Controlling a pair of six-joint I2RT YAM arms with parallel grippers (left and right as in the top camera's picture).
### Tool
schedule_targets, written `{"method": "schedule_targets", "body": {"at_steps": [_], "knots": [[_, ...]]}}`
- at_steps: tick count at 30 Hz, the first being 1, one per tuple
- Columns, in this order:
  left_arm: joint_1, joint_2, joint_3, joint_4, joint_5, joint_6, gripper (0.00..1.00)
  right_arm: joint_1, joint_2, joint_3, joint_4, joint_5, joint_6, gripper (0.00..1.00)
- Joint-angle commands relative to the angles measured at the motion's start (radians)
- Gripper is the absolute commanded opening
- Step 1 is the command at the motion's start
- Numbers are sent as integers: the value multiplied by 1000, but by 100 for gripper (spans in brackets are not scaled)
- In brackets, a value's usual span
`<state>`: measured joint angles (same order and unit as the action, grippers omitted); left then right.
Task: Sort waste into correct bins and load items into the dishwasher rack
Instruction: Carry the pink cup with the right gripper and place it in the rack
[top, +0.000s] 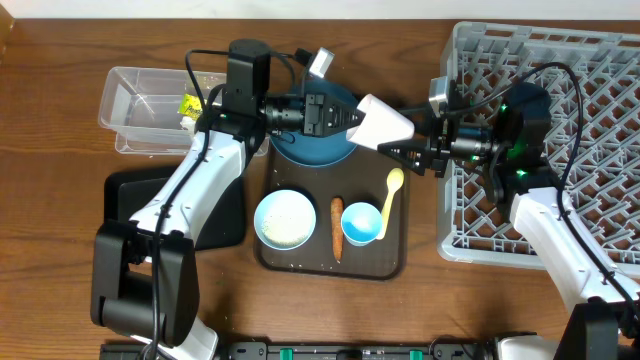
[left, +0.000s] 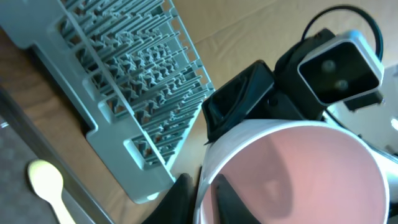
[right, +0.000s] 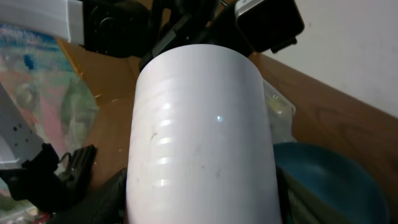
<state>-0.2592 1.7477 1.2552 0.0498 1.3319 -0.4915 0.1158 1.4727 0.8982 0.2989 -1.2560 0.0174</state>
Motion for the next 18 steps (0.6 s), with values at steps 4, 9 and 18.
{"method": "schedule_targets", "body": {"at_steps": [4, 9, 18], "knots": [[1, 6, 5, -132, -256, 108, 41, 8, 2, 16, -103, 92, 42, 49], [3, 0, 5, -367, -679, 217, 43, 7, 2, 16, -251, 386, 42, 46], [52, -162, 5, -626, -1036, 317, 43, -58, -114, 102, -555, 826, 42, 16]]}}
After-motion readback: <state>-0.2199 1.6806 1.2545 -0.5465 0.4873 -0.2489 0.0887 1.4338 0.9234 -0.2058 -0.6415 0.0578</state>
